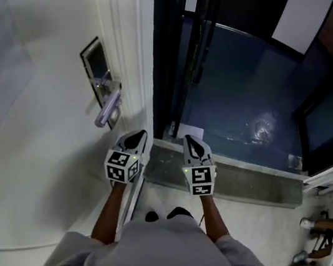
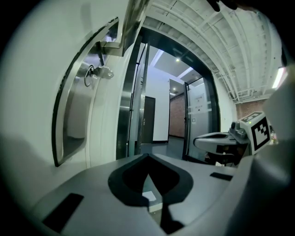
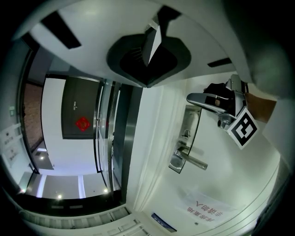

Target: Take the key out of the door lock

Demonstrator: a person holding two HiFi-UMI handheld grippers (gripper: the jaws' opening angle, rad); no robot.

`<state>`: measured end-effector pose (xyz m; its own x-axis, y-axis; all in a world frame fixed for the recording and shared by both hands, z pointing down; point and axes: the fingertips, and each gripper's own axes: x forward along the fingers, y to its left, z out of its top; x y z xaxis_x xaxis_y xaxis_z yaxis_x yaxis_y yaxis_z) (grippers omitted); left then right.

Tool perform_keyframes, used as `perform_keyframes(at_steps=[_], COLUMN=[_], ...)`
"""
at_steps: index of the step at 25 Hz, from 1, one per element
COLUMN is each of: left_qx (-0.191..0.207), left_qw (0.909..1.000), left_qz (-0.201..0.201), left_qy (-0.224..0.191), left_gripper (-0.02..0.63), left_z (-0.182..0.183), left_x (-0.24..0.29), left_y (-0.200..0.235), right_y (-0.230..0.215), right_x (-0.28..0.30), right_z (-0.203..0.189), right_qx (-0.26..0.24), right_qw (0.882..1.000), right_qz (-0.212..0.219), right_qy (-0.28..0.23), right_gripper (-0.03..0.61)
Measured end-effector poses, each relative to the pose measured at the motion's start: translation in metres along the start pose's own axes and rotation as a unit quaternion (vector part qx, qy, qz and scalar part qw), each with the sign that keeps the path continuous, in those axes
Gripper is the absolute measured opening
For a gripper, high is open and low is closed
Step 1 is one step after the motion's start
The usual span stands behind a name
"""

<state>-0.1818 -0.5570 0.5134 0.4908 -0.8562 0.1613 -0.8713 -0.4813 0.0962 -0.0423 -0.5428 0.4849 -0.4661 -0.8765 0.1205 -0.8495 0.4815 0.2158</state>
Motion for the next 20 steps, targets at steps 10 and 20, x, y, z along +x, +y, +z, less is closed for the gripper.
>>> perform_keyframes(at_steps=[10, 20], left_qx=[-0.004, -0.007], left_qw=[0.9997, 0.9956], left_qz=[0.024, 0.093], left_qy=[0.006, -0.012], left_gripper=[0.018, 0.018], left_z=[0.002, 0.023], left_x=[0.029, 0.018], left_y=[0.012, 0.024], right_y=[-0.028, -0.027], right_x=[0.028, 0.061], right_z=[-0.005, 0.012], right_qx=[-0.001, -0.01], right_qw=[1.0, 0.996], right_qz=[0.015, 0.092], right_qy=[-0.001, -0.021], right_gripper=[0.023, 0.023])
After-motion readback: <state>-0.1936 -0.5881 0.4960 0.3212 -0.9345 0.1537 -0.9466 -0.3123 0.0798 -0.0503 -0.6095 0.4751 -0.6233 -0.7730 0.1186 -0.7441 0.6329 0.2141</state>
